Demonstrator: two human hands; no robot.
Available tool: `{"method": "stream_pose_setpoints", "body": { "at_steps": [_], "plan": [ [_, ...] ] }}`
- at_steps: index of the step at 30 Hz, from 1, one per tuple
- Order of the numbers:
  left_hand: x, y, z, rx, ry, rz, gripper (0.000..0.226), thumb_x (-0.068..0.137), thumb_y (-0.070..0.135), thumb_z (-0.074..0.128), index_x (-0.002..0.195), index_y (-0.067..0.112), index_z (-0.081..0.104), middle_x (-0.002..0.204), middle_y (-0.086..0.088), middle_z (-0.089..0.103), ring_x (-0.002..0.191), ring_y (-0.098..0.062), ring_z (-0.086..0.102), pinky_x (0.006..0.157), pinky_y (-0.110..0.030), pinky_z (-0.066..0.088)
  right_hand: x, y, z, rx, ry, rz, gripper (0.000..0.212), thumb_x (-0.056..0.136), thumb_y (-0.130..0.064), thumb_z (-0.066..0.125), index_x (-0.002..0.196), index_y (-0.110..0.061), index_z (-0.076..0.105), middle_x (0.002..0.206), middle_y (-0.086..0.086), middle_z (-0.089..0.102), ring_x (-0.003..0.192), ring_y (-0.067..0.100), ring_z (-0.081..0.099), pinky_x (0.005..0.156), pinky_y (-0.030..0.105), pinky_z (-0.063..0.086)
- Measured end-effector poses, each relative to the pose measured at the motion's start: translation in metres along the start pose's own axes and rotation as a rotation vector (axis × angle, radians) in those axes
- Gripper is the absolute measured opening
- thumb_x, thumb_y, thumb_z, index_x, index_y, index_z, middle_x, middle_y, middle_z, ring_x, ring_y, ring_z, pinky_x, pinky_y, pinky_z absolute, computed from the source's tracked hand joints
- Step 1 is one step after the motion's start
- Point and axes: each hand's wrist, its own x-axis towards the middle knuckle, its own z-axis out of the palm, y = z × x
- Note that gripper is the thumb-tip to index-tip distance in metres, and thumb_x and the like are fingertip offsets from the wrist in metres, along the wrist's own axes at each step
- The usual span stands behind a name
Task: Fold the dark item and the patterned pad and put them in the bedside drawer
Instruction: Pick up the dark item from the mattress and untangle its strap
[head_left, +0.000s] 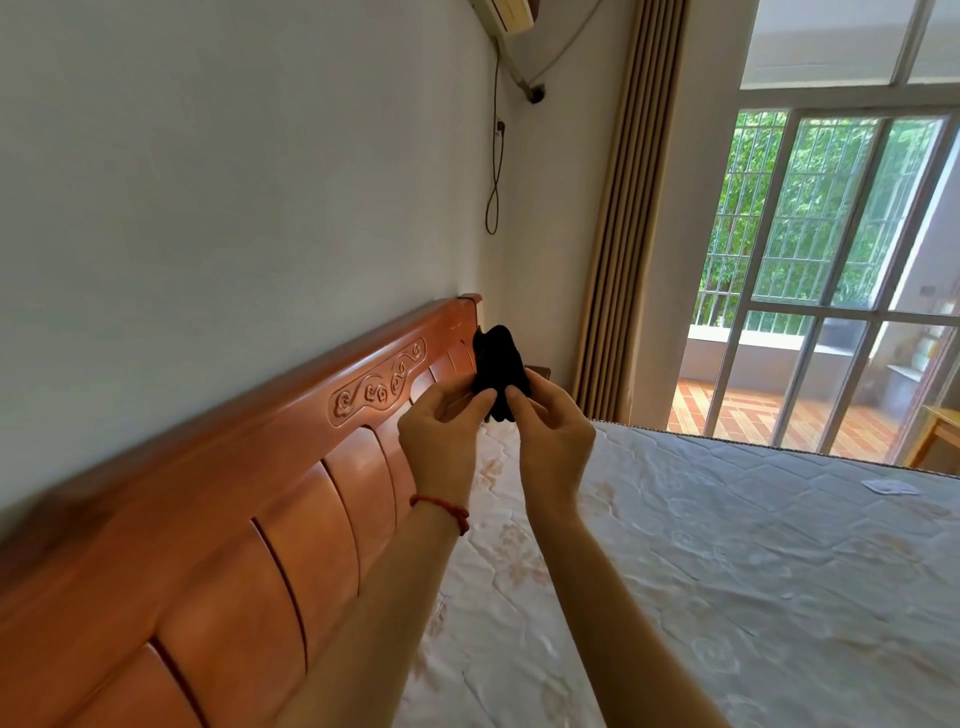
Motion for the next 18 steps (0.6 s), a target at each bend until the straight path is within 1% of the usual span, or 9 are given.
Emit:
{"method": "stream_pose_setpoints", "body": {
  "at_steps": [3,4,7,10,13,14,16,18],
  "plan": [
    [-0.001,0.0,0.003,-0.005,-0.016,0.019,0.025,0.078,0.002,0.068,0.1,0.013,0.067,0.085,0.006,0.065,0.081,-0.002,0.063,0.067,-0.005,0.049,-0.001,0.001,0.003,-0.009,-0.011,-0.001,0.03,0.083,-0.006,0.064,0.113,-0.01,0.064,0.09,-0.014,0.065,0.08,-0.01,0.064,0.07,0.011,0.053],
    [-0.001,-0.001,0.004,0.003,-0.016,0.024,0.024,0.078,0.003,0.067,0.101,0.01,0.067,0.087,0.004,0.066,0.081,-0.003,0.063,0.067,-0.004,0.048,-0.001,0.001,0.003,-0.011,-0.014,-0.003,0.03,0.083,-0.007,0.064,0.113,-0.01,0.065,0.09,-0.014,0.065,0.08,-0.01,0.064,0.071,0.012,0.053],
    [0.0,-0.004,0.007,0.029,-0.012,0.022,0.026,0.079,0.006,0.067,0.105,0.007,0.067,0.094,0.001,0.066,0.086,-0.011,0.064,0.071,-0.005,0.049,-0.001,0.001,0.004,-0.002,-0.018,-0.002,0.029,0.084,-0.007,0.063,0.112,-0.011,0.065,0.09,-0.013,0.066,0.081,-0.007,0.065,0.071,0.013,0.054],
    [0.002,-0.006,0.009,0.042,-0.025,0.018,0.027,0.08,0.009,0.066,0.107,0.009,0.067,0.097,0.0,0.067,0.091,-0.014,0.064,0.077,-0.011,0.05,0.0,0.001,0.004,-0.01,-0.027,-0.005,0.029,0.085,-0.007,0.063,0.113,-0.012,0.065,0.092,-0.012,0.067,0.083,-0.004,0.066,0.073,0.015,0.055],
    [0.002,-0.007,0.01,0.038,-0.038,0.012,0.026,0.082,0.011,0.064,0.107,0.01,0.067,0.098,0.0,0.067,0.092,-0.015,0.064,0.079,-0.014,0.051,0.001,0.0,0.004,-0.015,-0.038,-0.017,0.029,0.086,-0.007,0.061,0.114,-0.01,0.064,0.091,-0.015,0.065,0.082,-0.009,0.064,0.072,0.011,0.053],
    [0.002,-0.008,0.011,0.037,-0.035,0.011,0.024,0.083,0.012,0.063,0.106,0.01,0.067,0.098,-0.001,0.068,0.093,-0.017,0.065,0.081,-0.018,0.052,0.001,0.0,0.004,-0.017,-0.041,-0.022,0.029,0.086,-0.007,0.061,0.115,-0.009,0.063,0.092,-0.015,0.064,0.082,-0.011,0.064,0.071,0.01,0.052],
    [0.002,-0.008,0.012,0.017,-0.023,-0.009,0.02,0.086,0.017,0.06,0.103,0.01,0.068,0.094,-0.004,0.069,0.093,-0.02,0.066,0.085,-0.028,0.054,0.002,0.001,0.003,-0.018,-0.045,-0.026,0.03,0.086,-0.007,0.06,0.117,-0.007,0.062,0.094,-0.014,0.063,0.08,-0.015,0.062,0.07,0.007,0.05],
    [0.001,-0.007,0.014,-0.03,-0.014,-0.056,0.02,0.089,0.021,0.056,0.1,0.011,0.069,0.087,-0.001,0.069,0.092,-0.019,0.066,0.085,-0.03,0.054,0.002,0.002,0.003,-0.018,-0.048,-0.023,0.034,0.084,-0.009,0.063,0.118,-0.008,0.061,0.097,-0.011,0.063,0.08,-0.011,0.064,0.073,0.008,0.051]
  ]
}}
